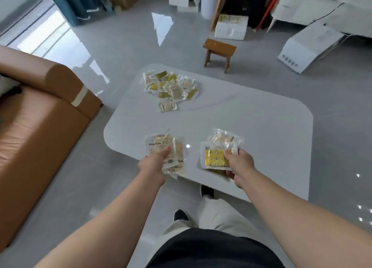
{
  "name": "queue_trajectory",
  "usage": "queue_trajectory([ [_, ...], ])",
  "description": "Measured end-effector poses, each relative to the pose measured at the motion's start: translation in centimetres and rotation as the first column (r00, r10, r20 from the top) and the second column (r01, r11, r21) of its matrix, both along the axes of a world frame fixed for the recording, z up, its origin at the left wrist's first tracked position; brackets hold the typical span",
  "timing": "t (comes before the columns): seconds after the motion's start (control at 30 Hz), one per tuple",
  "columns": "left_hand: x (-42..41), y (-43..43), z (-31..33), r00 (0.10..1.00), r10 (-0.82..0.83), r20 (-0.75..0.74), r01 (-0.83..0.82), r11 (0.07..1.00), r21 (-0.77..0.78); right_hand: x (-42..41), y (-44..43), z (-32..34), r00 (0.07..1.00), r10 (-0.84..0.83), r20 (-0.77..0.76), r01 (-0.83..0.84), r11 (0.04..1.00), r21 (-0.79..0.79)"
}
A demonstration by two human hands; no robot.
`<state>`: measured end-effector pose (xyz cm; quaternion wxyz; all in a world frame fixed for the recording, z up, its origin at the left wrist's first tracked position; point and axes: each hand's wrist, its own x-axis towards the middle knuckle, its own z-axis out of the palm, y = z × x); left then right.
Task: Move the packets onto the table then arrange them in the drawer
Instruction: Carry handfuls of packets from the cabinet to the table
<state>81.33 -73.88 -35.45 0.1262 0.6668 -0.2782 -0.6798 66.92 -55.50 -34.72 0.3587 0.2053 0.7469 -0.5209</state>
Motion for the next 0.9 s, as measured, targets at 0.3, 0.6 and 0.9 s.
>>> queue_trajectory([
  [0.3,-14.8,-7.0,-0.4,0.999,-0.007,0.043,0.005,0.999,0.036,-15.7,-9.3,-2.9,0.999,0.043,0.012,-0.043,0.999,-0.004],
  [0.6,-28.0,-15.4,-5.9,0.995,-0.084,0.055,0.077,0.989,0.123,-29.2,-18.9,-8.6,0.983,0.184,-0.026,-0.181,0.979,0.099],
  [0.9,-37.1,-23.2,-19.8,0.977,-0.141,0.162,0.111,0.977,0.185,-38.1,-28.6,-21.0,0.917,0.399,0.007,-0.393,0.9,0.187],
])
